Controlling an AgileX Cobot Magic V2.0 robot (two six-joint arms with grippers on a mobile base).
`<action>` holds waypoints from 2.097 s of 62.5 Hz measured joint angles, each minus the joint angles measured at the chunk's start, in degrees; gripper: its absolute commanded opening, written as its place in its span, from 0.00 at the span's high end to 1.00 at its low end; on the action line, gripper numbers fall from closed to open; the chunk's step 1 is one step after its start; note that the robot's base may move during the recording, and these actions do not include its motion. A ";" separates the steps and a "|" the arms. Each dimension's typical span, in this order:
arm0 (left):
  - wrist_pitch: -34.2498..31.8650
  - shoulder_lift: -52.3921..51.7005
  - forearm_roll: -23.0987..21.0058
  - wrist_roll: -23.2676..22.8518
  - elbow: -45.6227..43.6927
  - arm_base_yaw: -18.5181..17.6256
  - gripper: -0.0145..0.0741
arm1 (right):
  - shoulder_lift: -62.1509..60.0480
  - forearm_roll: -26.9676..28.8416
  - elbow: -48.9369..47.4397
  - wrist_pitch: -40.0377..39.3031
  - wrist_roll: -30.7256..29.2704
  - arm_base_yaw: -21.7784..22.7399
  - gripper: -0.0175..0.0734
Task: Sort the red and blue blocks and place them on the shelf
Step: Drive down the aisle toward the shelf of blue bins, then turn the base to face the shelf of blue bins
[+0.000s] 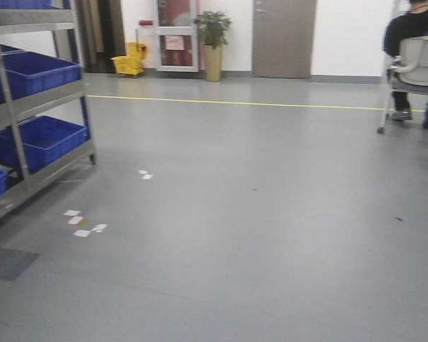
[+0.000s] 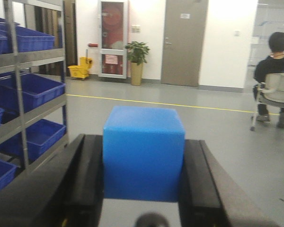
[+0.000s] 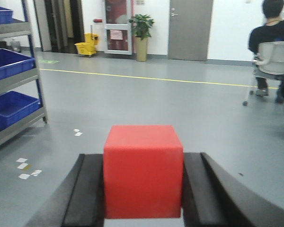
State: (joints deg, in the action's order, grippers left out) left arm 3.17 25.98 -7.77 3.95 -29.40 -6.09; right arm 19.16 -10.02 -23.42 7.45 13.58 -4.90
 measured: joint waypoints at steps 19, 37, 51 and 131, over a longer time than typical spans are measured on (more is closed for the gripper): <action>0.00 0.00 0.00 0.00 0.00 0.00 0.63 | 0.00 0.00 0.00 0.00 0.00 0.00 0.75; 0.00 0.00 0.00 0.00 0.00 0.00 0.63 | 0.00 0.00 0.00 0.00 0.00 0.00 0.75; 0.00 0.00 0.00 0.00 0.00 0.00 0.63 | 0.00 0.00 0.00 0.00 0.00 0.00 0.75; 0.00 0.00 0.00 0.00 0.00 0.00 0.63 | 0.00 0.00 0.00 0.00 0.00 0.00 0.75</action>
State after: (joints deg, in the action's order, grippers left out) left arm 3.17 25.98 -7.77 3.95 -29.40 -6.09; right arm 19.16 -10.02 -23.42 7.45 13.58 -4.90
